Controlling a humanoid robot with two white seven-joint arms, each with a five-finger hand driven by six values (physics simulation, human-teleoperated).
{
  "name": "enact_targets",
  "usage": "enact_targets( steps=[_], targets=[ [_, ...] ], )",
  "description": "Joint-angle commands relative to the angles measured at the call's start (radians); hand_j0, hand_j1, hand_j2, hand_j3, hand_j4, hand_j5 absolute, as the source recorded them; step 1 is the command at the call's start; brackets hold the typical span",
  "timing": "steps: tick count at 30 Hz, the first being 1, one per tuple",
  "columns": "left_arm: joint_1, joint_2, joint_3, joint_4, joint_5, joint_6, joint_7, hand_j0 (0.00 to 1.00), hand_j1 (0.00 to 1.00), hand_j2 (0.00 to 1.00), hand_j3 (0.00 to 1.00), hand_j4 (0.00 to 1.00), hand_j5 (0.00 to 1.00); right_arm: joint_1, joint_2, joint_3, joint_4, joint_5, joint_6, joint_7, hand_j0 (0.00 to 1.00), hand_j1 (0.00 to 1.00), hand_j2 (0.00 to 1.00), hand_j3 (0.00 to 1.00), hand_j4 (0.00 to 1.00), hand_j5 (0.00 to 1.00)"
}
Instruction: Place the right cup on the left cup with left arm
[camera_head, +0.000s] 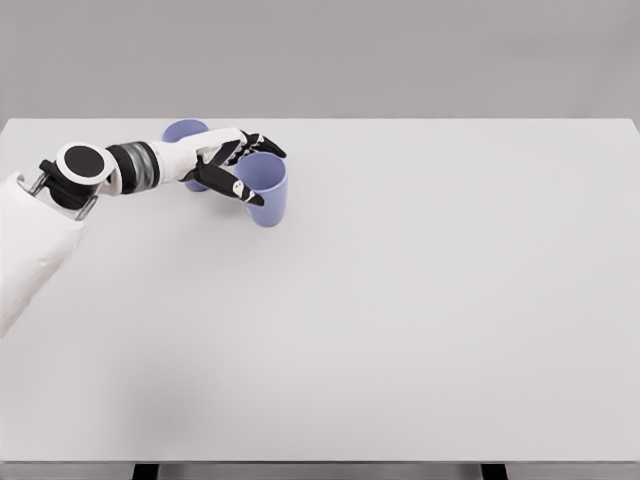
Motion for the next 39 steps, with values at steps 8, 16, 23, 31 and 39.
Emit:
enact_targets(
  steps=[8,16,23,31,39],
  targets=[
    [-0.003,0.002,0.008,-0.049,0.011,-0.001,0.000,0.65,0.65,0.65,0.65,0.65,0.65,0.000,0.000,0.000,0.000,0.000,0.000,0.000,1.00,1.00,1.00,1.00,1.00,1.00],
    [-0.011,0.011,0.019,-0.082,0.016,-0.001,0.000,0.65,0.65,0.65,0.65,0.65,0.65,0.000,0.000,0.000,0.000,0.000,0.000,0.000,1.00,1.00,1.00,1.00,1.00,1.00],
    [-0.011,0.023,0.040,-0.111,0.019,-0.001,0.000,0.65,0.65,0.65,0.65,0.65,0.65,0.000,0.000,0.000,0.000,0.000,0.000,0.000,1.00,1.00,1.00,1.00,1.00,1.00],
    [-0.011,0.045,0.059,-0.135,0.042,0.000,0.000,0.65,0.65,0.65,0.65,0.65,0.65,0.000,0.000,0.000,0.000,0.000,0.000,0.000,1.00,1.00,1.00,1.00,1.00,1.00],
    [-0.029,0.071,0.060,-0.138,0.076,0.000,0.000,0.65,0.65,0.65,0.65,0.65,0.65,0.000,0.000,0.000,0.000,0.000,0.000,0.000,1.00,1.00,1.00,1.00,1.00,1.00]
  ],
)
